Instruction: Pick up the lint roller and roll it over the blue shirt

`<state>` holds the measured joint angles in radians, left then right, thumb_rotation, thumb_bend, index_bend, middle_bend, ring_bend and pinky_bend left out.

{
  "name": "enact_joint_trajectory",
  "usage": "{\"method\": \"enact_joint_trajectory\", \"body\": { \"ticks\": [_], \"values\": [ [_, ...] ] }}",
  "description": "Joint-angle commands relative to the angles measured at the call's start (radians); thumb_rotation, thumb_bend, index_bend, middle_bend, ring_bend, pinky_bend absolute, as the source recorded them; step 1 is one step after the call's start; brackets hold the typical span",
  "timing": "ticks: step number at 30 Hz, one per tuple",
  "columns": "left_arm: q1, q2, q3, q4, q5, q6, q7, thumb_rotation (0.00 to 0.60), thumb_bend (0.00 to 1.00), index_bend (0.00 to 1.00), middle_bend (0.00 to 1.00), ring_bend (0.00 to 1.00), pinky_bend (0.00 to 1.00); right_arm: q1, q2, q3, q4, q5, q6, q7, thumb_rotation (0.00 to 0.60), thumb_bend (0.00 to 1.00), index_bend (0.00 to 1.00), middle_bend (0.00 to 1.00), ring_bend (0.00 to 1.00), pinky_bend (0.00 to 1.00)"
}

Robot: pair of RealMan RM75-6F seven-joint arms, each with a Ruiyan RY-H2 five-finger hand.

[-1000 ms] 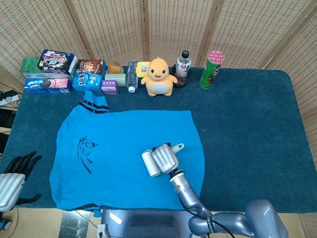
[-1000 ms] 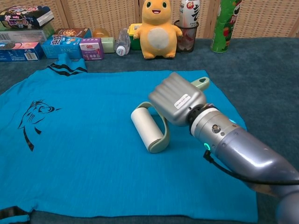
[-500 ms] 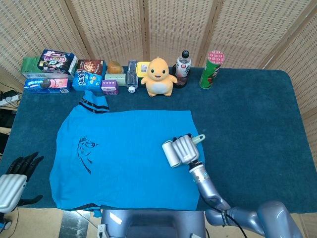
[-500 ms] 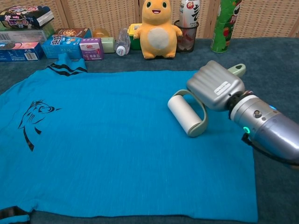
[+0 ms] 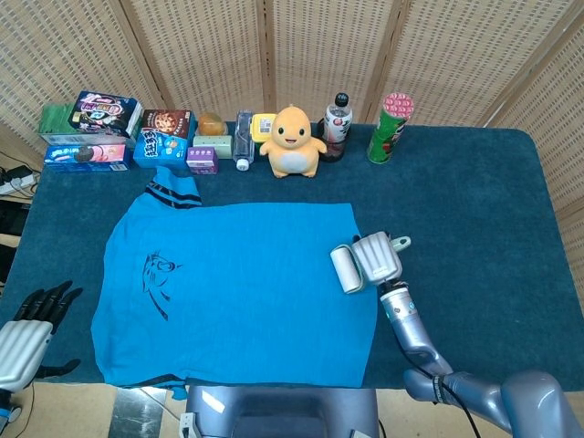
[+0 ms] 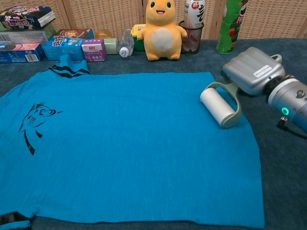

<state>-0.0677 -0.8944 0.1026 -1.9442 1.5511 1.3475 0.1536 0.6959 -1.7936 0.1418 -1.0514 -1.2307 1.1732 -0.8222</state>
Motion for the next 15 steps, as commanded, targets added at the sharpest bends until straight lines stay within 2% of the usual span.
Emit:
{"method": "enact_joint_trajectory", "body": {
  "ticks": [1,5,15],
  "values": [
    [0.000,0.001,0.000,-0.001,0.000,-0.001,-0.002,0.600,0.09,0.00,0.00,0.00,0.01,0.002,0.044,0.054,-0.017,0.047,-0.023,0.028,0.600,1.00,0.53,0.72,0.83,1.00],
    [0.000,0.003,0.000,-0.001,-0.001,0.000,-0.005,0.600,0.09,0.00,0.00,0.00,0.01,-0.001,0.066,0.100,0.024,0.117,-0.062,0.047,0.600,1.00,0.53,0.72,0.83,1.00],
    [-0.002,0.002,0.000,-0.005,-0.005,-0.006,0.003,0.600,0.09,0.00,0.00,0.00,0.01,-0.023,0.050,0.156,0.113,0.267,-0.150,0.105,0.600,1.00,0.52,0.71,0.83,1.00]
  ]
}}
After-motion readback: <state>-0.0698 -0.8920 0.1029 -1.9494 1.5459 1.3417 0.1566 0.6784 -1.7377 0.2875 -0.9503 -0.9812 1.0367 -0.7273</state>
